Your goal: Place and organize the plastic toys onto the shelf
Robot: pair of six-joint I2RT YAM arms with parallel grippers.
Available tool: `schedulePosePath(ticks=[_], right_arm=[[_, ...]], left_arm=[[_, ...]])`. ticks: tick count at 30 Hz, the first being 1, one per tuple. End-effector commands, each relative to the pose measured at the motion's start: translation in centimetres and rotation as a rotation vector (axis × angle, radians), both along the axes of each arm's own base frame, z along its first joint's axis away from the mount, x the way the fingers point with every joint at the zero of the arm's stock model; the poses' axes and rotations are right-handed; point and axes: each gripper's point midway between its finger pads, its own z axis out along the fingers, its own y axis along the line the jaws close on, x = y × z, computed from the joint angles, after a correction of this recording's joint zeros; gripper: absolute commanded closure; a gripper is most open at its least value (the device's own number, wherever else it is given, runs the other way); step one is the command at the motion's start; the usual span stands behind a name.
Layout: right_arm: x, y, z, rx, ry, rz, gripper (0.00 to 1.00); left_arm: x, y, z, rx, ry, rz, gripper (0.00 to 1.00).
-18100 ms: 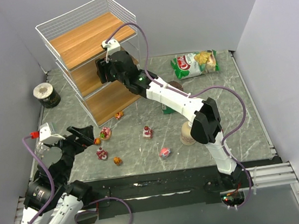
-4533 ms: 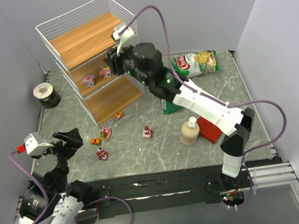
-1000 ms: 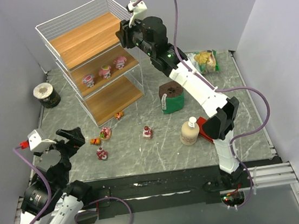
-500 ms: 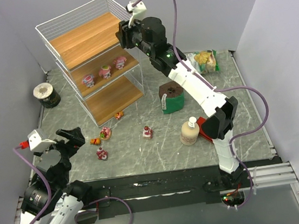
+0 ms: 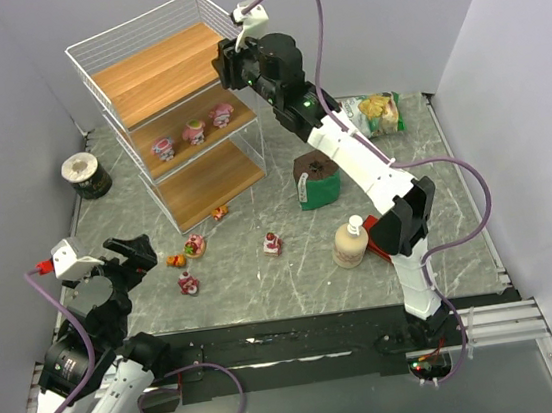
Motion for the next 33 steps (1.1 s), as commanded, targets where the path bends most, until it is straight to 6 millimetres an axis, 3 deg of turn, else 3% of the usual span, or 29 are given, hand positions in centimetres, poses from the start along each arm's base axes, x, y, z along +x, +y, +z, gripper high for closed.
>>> schedulePosePath(ticks=[1, 14, 22, 33], right_arm=[[1.0, 0.3, -0.4, 0.015, -0.010, -0.011, 0.52], [1.8, 0.9, -1.0, 0.009, -0.028, -0.012, 0.53], [-0.2, 0.2, 0.5, 0.018, -0.053, 0.007, 0.20], [-2.7, -1.3, 3.1, 0.045, -0.067, 0.007, 0.13]], left_arm=[[0.0, 0.3, 0.5, -0.007, -0.023, 0.015, 0.04], [0.0, 0.3, 0.5, -0.006, -0.021, 0.018, 0.04], [0.0, 0.3, 0.5, -0.009, -0.022, 0.018, 0.04], [0.0, 0.3, 0.6, -0.010, -0.026, 0.015, 0.03]])
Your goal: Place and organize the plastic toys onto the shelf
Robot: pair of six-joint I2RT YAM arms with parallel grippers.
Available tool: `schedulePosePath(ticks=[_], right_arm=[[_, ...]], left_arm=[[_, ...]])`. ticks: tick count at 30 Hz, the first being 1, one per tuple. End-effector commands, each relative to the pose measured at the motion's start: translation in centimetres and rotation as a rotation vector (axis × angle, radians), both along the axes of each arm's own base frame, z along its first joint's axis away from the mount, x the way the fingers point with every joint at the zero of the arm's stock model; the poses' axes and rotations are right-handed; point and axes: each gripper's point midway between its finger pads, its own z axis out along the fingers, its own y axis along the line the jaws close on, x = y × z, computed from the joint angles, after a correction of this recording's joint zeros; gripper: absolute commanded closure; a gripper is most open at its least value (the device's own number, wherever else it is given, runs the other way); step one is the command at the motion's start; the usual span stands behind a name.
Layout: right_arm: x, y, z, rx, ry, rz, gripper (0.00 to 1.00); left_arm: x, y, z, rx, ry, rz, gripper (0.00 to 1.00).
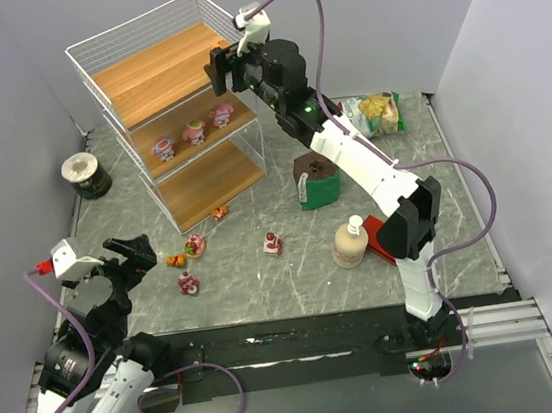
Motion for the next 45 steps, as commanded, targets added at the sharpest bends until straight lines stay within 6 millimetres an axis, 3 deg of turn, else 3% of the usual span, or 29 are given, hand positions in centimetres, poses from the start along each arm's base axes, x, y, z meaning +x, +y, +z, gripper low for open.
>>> schedulePosePath(ticks=[1, 4, 5, 7, 13, 19, 20, 22, 23, 24, 25, 26, 33, 36, 37, 39, 40, 41, 43, 45], right_arm=[[-2.6, -1.3, 3.3, 0.044, -0.026, 0.010, 0.13], [-3.4, -1.7, 3.9, 0.050, -0.037, 0.022, 0.13], [-4.2, -1.9, 4.9, 0.064, -0.057, 0.031, 0.13], [-4.6, -2.2, 4.8, 0.066, -0.057, 0.039, 0.13], [-8.3, -3.3, 6.5, 0.110, -0.122, 0.103, 0.13], [-11.8, -6.0, 4.8, 0.109, -0.051, 0.103, 0.13], [-11.8, -6.0, 2.5, 0.090, 0.002, 0.101, 0.13], [-13.0, -6.9, 1.4, 0.102, 0.039, 0.094, 0.13], [-13.1, -6.9, -1.6, 0.075, 0.092, 0.094, 0.13], [-13.5, -7.0, -2.8, 0.072, 0.112, 0.098, 0.14], [-14.4, -7.2, -2.7, 0.098, 0.108, 0.105, 0.14], [-15.0, -6.7, -5.8, 0.064, 0.151, 0.124, 0.15], [-20.5, -0.5, -13.2, -0.007, 0.166, 0.255, 0.16], [-22.5, 3.2, -16.3, -0.019, 0.190, 0.365, 0.18], [-23.4, 5.0, -18.7, -0.056, 0.218, 0.401, 0.18], [-23.6, 6.6, -20.1, -0.085, 0.217, 0.425, 0.18], [-23.3, 7.5, -22.5, -0.115, 0.256, 0.411, 0.18], [-23.2, 8.3, -22.6, -0.117, 0.261, 0.416, 0.19], [-22.1, 8.8, -25.8, -0.168, 0.324, 0.368, 0.20], [-20.8, 9.0, -26.3, -0.184, 0.340, 0.320, 0.21]], left_arm=[[0.0, 0.2, 0.6, -0.011, -0.025, 0.008, 0.04], [0.0, 0.2, 0.6, -0.010, -0.025, 0.008, 0.03], [0.0, 0.2, 0.6, -0.011, -0.026, 0.008, 0.04], [0.0, 0.1, 0.6, -0.011, -0.026, 0.007, 0.04], [0.0, 0.1, 0.7, -0.012, -0.027, 0.005, 0.04], [-0.2, 0.1, 0.8, -0.017, -0.037, 0.000, 0.04], [-0.2, 0.1, 0.9, -0.017, -0.040, -0.001, 0.04], [-0.3, 0.1, 1.0, -0.019, -0.047, -0.005, 0.04], [-0.3, 0.1, 1.0, -0.022, -0.051, -0.006, 0.04], [-0.3, 0.1, 1.1, -0.023, -0.053, -0.008, 0.04], [-0.3, 0.1, 1.1, -0.023, -0.054, -0.010, 0.04], [-0.4, 0.1, 1.2, -0.024, -0.057, -0.010, 0.04], [-0.3, 0.1, 1.1, -0.023, -0.052, -0.008, 0.04], [-0.4, 0.1, 1.1, -0.025, -0.056, -0.006, 0.04], [-0.4, 0.1, 1.1, -0.025, -0.055, -0.006, 0.04], [-0.4, 0.2, 1.1, -0.026, -0.056, -0.003, 0.04], [-0.4, 0.2, 1.1, -0.028, -0.056, -0.004, 0.04], [-0.4, 0.2, 1.1, -0.025, -0.052, -0.001, 0.04], [-0.5, 0.3, 1.1, -0.027, -0.054, 0.001, 0.04], [-0.5, 0.3, 1.1, -0.029, -0.057, 0.002, 0.04]])
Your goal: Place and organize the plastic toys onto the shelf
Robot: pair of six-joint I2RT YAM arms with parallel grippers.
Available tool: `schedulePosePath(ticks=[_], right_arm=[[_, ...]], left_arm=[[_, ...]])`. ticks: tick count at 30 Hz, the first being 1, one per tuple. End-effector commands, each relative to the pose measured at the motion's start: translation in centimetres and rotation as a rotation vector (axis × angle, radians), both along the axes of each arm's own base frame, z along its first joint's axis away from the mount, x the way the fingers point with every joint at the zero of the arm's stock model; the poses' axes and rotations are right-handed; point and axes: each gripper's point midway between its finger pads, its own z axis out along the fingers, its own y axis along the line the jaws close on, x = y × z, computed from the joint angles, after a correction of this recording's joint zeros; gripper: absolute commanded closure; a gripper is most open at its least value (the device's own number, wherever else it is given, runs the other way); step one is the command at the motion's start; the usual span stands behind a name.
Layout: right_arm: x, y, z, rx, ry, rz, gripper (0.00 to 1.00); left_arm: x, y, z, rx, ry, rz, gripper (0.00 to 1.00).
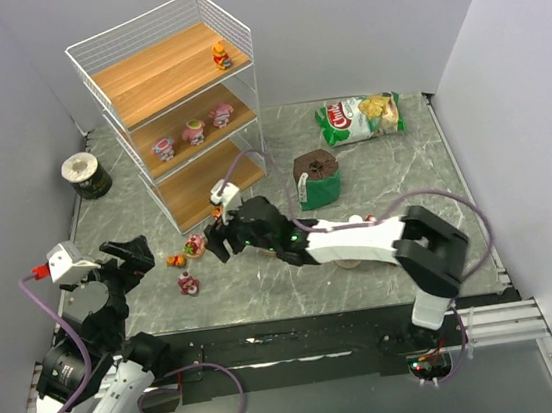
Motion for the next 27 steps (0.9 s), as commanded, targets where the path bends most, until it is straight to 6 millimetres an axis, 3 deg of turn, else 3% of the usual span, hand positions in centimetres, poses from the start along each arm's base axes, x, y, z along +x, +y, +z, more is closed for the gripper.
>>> schedulePosePath(ticks=[1, 2, 3, 9, 16, 27], right_arm=[[3.6, 1.0, -0.3, -0.020, -0.020, -0.122, 0.21], [4.2, 1.2, 0.0, -0.021, -0.020, -0.142, 0.21], [4.7, 1.0, -1.6, -0.054, -0.005, -0.161, 0.22], [8.3, -1.3, -5.2, 0.025, 0.157, -0.311, 0.21], [10.8, -1.0, -6.0, 0.214, 0.403, -0.393, 0.21], [11.6, 0.0, -8.2, 0.491, 0.819, -0.615, 0.28]], left_arm=[[-0.1, 0.1, 0.6, -0.012, -0.029, 0.002, 0.04], [-0.1, 0.0, 0.7, -0.012, -0.030, -0.001, 0.04], [0.0, 0.0, 0.6, -0.010, -0.028, -0.001, 0.04], [0.2, -0.3, 0.6, -0.003, -0.023, -0.016, 0.04], [0.3, -0.4, 0.5, 0.002, -0.019, -0.018, 0.04], [0.3, -0.4, 0.5, 0.004, -0.017, -0.020, 0.03]])
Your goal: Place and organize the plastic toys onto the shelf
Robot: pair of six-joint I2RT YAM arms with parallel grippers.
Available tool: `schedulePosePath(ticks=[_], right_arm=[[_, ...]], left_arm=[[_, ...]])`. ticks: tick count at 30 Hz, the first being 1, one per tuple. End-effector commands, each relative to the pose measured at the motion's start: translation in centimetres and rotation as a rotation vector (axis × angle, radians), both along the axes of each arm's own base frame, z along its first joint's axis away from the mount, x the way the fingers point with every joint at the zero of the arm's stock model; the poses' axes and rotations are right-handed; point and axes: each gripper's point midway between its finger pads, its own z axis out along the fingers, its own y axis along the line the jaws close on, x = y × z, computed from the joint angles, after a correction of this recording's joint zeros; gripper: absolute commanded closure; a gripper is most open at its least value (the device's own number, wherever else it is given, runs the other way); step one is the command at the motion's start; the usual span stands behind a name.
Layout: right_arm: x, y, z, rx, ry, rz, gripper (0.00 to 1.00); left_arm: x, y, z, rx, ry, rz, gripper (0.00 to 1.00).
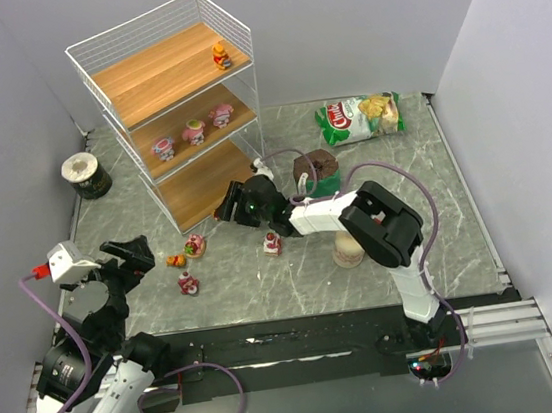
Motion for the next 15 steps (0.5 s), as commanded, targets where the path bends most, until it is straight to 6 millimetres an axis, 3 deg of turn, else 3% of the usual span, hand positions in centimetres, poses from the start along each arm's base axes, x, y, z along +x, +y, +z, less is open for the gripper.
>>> schedulePosePath(ticks=[1, 5, 15], right_arm=[[1.1, 0.9, 1.1, 0.174, 0.168, -0.165, 0.29], [1.3, 0.4, -0.4, 0.187, 0.262, -0.259, 0.29], [2.8, 1.8, -2.1, 0.242, 0.353, -0.353, 0.32]], left_arm=[[0.2, -0.3, 0.5, 0.001, -0.019, -0.014, 0.04], [0.1, -0.2, 0.6, -0.004, -0.028, -0.012, 0.03], [0.0, -0.1, 0.7, -0.008, -0.034, -0.011, 0.03]])
